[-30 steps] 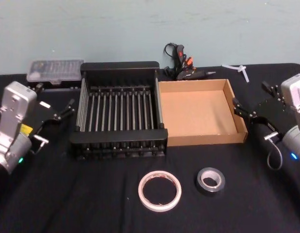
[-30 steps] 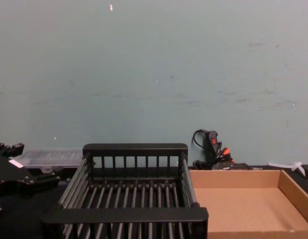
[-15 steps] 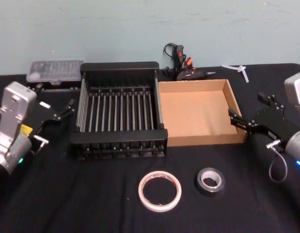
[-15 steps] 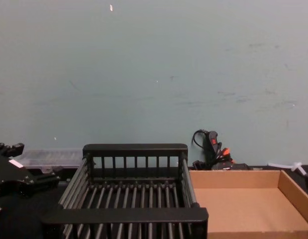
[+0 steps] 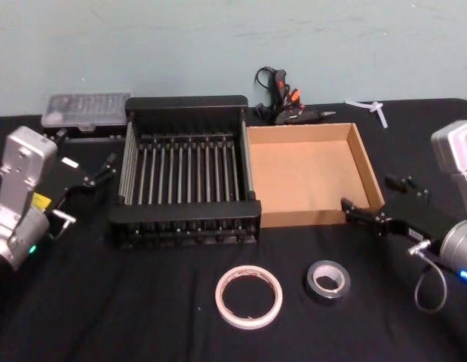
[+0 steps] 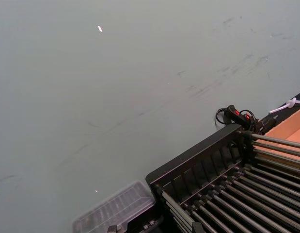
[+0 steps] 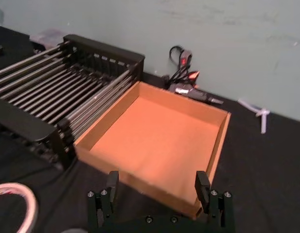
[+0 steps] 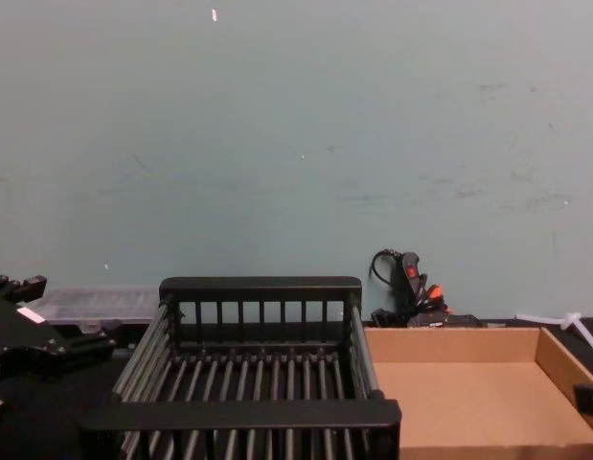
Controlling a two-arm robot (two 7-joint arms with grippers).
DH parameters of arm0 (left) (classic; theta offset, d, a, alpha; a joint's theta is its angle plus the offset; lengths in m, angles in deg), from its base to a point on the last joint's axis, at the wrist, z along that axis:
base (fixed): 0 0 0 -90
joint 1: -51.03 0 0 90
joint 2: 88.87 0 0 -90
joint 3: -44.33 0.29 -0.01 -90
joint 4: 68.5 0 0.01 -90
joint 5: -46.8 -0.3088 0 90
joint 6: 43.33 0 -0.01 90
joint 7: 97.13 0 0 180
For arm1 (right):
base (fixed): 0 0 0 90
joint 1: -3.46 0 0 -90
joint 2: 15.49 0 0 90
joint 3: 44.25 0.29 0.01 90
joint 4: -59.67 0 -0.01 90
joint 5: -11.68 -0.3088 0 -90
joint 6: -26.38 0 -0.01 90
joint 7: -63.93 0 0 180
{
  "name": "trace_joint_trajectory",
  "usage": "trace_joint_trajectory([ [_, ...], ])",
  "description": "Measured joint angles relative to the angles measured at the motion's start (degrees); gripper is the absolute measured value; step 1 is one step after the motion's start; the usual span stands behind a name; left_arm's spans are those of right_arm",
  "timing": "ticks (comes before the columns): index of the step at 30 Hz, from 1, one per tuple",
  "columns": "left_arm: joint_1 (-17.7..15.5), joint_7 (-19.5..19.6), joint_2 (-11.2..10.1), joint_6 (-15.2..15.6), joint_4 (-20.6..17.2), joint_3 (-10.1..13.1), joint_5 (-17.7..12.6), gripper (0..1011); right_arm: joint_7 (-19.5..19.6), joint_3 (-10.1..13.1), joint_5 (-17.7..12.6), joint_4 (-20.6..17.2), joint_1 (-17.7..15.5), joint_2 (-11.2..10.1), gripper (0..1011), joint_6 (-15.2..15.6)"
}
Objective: Pick up the white tape and place it into the black box , Pick up the silver tape and place it into the brown box.
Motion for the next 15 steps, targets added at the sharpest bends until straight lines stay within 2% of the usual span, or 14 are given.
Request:
trace_joint_trajectory([
  [2, 0.00, 0.00, 0.00, 0.00, 0.00, 0.00, 0.00, 1001, -0.02, 0.11, -0.17, -0.27, -0.20, 0.06, 1002, 0.54],
  [7, 0.00, 0.00, 0.00, 0.00, 0.00, 0.00, 0.00, 1001, 0.01, 0.69, -1.11, -2.22, -1.80, 0.75, 1002, 4.65],
  [15, 0.00, 0.00, 0.00, 0.00, 0.00, 0.00, 0.01, 1001, -0.07, 0.94, -1.62, -3.74, -3.17, 1.38, 1002, 9.32],
])
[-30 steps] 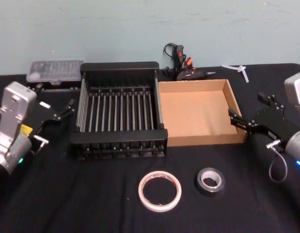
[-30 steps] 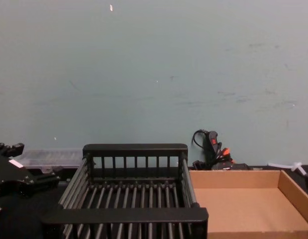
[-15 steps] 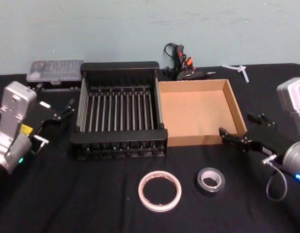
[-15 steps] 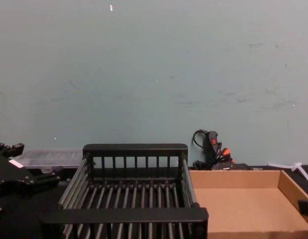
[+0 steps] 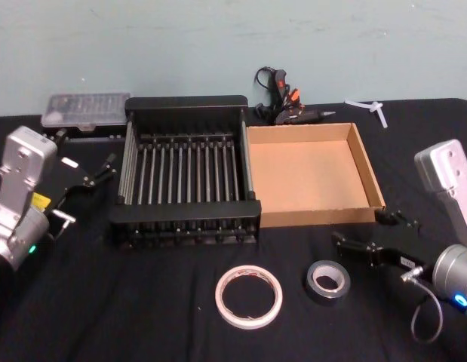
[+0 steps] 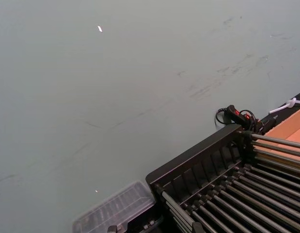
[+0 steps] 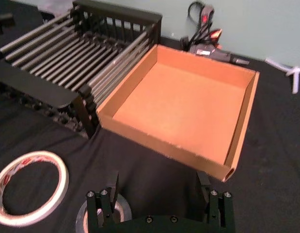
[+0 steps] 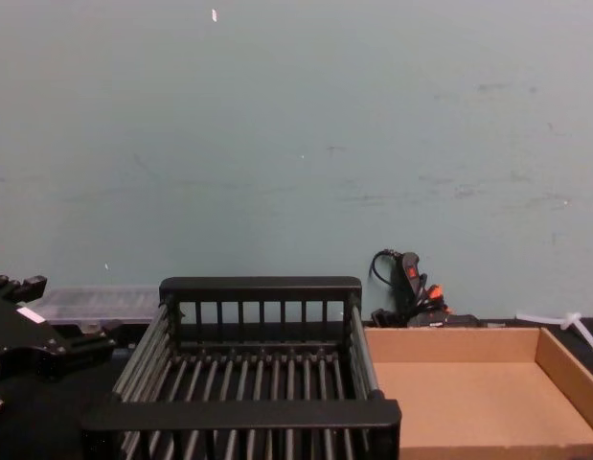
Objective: Pick up the white tape and place it into the black box , Pick up the silver tape and place it into the brown box.
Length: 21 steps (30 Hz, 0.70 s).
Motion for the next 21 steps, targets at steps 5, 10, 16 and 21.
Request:
trace_joint_trajectory([
  [5, 0.00, 0.00, 0.00, 0.00, 0.00, 0.00, 0.00, 1001, -0.40, -0.09, 0.03, -0.29, -0.21, 0.19, 1002, 2.27],
  [10, 0.00, 0.00, 0.00, 0.00, 0.00, 0.00, 0.00, 1001, -1.25, -0.49, 0.43, -0.35, -0.22, 0.21, 1002, 4.35],
  [16, 0.00, 0.00, 0.00, 0.00, 0.00, 0.00, 0.00, 1002, -2.48, -1.26, 1.25, 0.28, 0.33, 0.31, 1002, 6.50],
  [21, 0.00, 0.00, 0.00, 0.00, 0.00, 0.00, 0.00, 1001, -3.25, -1.82, 1.90, 1.10, 1.01, 0.63, 1002, 7.68],
])
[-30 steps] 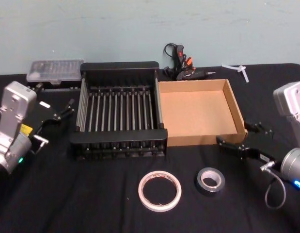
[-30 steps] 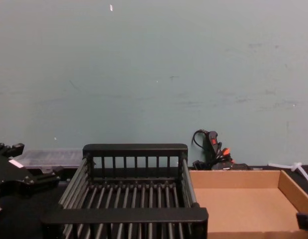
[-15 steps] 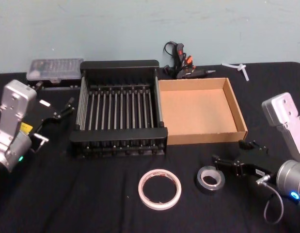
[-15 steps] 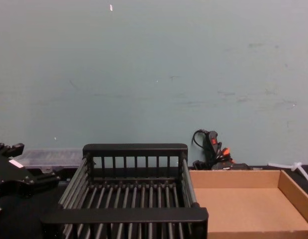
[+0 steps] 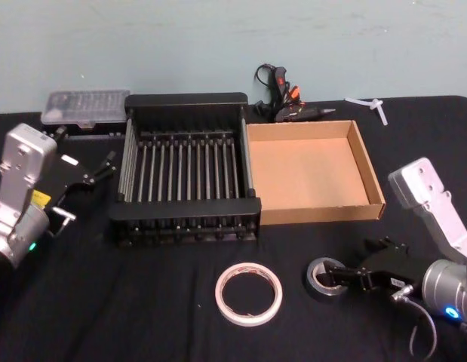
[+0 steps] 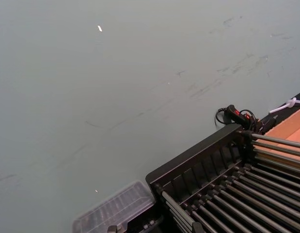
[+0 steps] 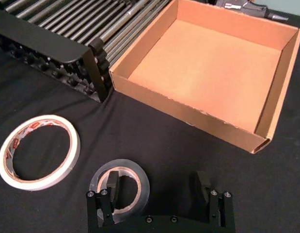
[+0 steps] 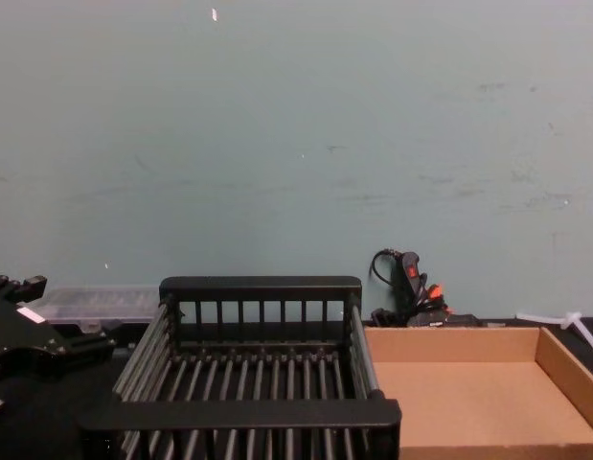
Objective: Pick up the white tape and place it into the black box , Pick up the silver tape and place it into the brown box.
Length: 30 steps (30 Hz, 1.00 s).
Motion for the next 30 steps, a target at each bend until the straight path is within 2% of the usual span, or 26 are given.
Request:
trace_joint_trajectory([
  [19, 0.00, 0.00, 0.00, 0.00, 0.00, 0.00, 0.00, 1001, -2.16, -0.13, 2.25, 3.46, 1.73, 2.60, 1002, 1.63],
  [30, 0.00, 0.00, 0.00, 0.00, 0.00, 0.00, 0.00, 1001, -3.04, -0.34, 3.71, 3.96, 2.19, 2.96, 1002, 1.85],
])
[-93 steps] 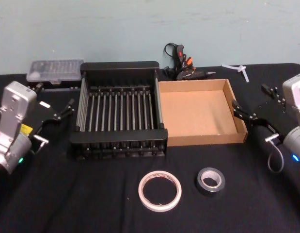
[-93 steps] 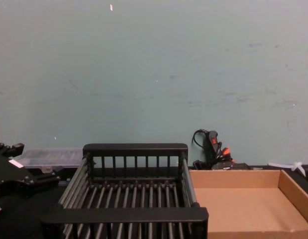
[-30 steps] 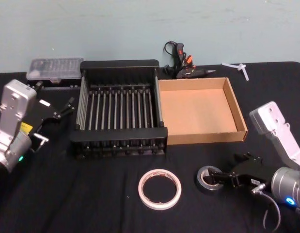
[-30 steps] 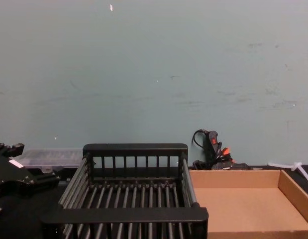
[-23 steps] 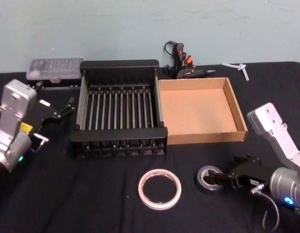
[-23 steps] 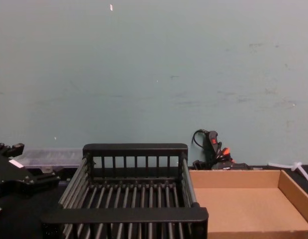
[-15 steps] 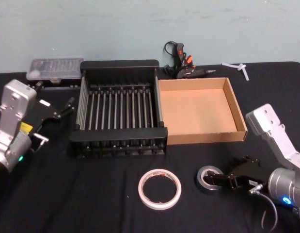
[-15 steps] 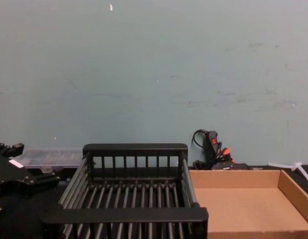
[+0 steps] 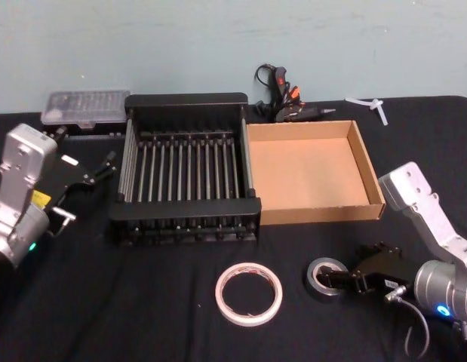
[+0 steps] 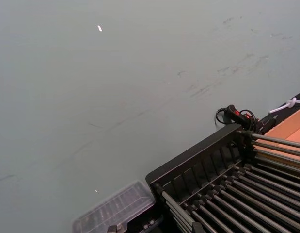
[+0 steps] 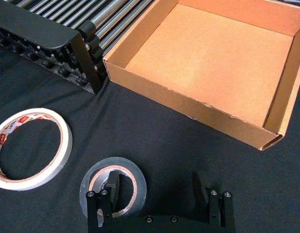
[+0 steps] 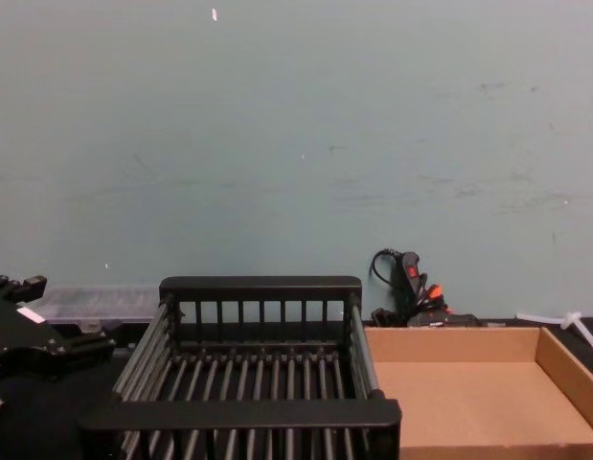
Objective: Pick up the white tape and place it into the black box , Pick up the silver tape and place it into the brown box.
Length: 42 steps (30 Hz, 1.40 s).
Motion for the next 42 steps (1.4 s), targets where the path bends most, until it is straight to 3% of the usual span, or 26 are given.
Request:
trace_joint_trajectory([
  [11, 0.00, 0.00, 0.00, 0.00, 0.00, 0.00, 0.00, 1001, 0.08, 0.04, -0.14, 0.00, -0.03, -0.03, 999, -0.01],
  [15, 0.00, 0.00, 0.00, 0.00, 0.00, 0.00, 0.00, 1001, 0.10, 0.07, -0.20, 0.00, -0.04, -0.03, 927, -0.01],
  [31, 0.00, 0.00, 0.00, 0.00, 0.00, 0.00, 0.00, 1001, 0.20, 0.11, -0.35, -0.08, -0.08, -0.03, 465, -0.05],
  [38, 0.00, 0.00, 0.00, 0.00, 0.00, 0.00, 0.00, 1001, 0.21, 0.11, -0.39, -0.08, -0.08, -0.03, 205, -0.05],
  [42, 0.00, 0.00, 0.00, 0.00, 0.00, 0.00, 0.00, 1001, 0.21, 0.11, -0.39, -0.09, -0.08, -0.03, 172, -0.05],
])
